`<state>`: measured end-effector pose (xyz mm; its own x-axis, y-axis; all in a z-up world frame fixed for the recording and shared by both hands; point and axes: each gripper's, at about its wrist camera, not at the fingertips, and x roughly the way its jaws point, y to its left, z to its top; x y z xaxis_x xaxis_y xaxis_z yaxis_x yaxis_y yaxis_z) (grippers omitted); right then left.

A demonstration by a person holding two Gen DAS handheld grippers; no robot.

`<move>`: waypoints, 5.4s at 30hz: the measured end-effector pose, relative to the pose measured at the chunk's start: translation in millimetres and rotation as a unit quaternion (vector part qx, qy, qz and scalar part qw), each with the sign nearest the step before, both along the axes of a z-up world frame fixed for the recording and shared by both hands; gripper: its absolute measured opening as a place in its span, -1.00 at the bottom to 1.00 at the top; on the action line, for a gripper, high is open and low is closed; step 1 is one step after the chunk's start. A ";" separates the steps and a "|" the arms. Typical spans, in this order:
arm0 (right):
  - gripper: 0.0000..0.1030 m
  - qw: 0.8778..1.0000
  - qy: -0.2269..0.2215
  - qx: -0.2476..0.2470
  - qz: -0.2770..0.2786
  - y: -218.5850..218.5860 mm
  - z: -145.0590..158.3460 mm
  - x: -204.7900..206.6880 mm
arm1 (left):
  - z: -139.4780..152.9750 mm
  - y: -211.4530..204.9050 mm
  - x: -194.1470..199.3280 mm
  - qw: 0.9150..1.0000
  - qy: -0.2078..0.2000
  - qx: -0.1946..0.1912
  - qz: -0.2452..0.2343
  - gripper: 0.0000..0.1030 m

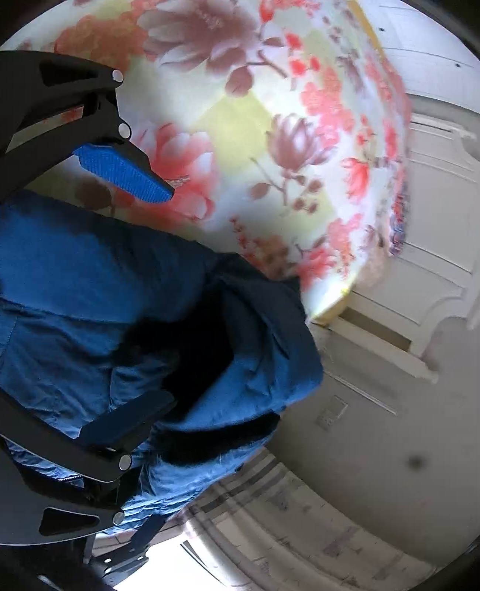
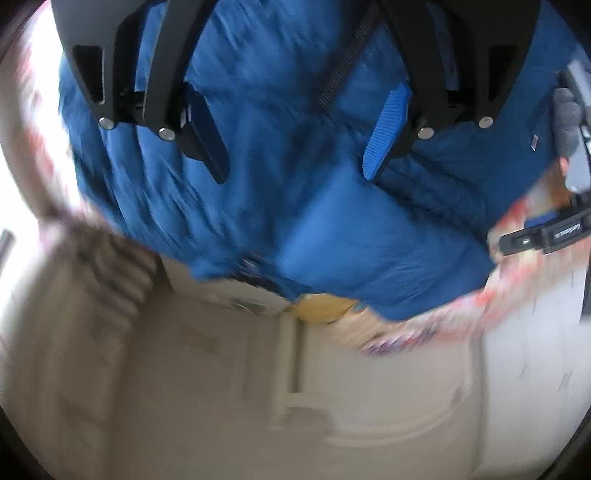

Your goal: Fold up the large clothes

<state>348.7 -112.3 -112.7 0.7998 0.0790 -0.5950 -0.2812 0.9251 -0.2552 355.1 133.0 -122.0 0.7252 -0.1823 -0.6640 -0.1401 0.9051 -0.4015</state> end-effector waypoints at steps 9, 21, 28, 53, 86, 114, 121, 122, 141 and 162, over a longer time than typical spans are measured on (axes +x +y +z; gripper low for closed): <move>-0.50 0.994 -0.012 -0.095 0.058 74.9 -4.1 37.7 | -9.4 -0.2 12.4 0.999 0.031 -0.009 -0.009 0.90; -0.47 0.876 0.031 0.452 -0.167 -197.5 -24.2 -7.0 | -5.3 -4.5 10.8 0.999 0.035 -0.002 -0.007 0.90; -0.20 0.857 0.055 0.486 -0.163 -200.8 -52.6 -9.5 | -6.5 -1.9 9.7 0.999 0.032 -0.009 0.001 0.90; -0.04 0.972 -0.044 0.172 -0.157 -138.6 21.4 -25.1 | 8.9 3.7 -4.8 0.999 -0.021 -0.001 0.025 0.90; -0.02 0.969 0.049 0.176 -0.164 -152.2 -29.1 12.0 | 20.4 -166.5 180.2 0.966 0.104 0.211 -0.109 0.91; 0.11 0.971 0.054 0.173 -0.157 -147.4 -25.0 11.3 | -1.5 -174.5 77.8 0.961 0.021 0.241 -0.133 0.91; 0.18 0.982 0.013 0.115 -0.152 -117.9 16.7 34.1 | -3.1 -173.5 76.2 0.963 0.019 0.235 -0.134 0.91; 0.18 0.982 0.017 0.100 -0.158 -116.8 16.7 46.4 | -3.0 -173.1 76.0 0.963 0.019 0.233 -0.134 0.91; 0.42 0.951 0.102 0.192 -0.219 -207.6 -23.4 111.1 | -2.7 -173.5 76.0 0.964 0.016 0.228 -0.135 0.91; 0.57 0.983 0.077 0.099 -0.136 -138.6 -27.2 40.9 | -1.2 -167.7 76.7 0.965 0.028 0.213 -0.149 0.91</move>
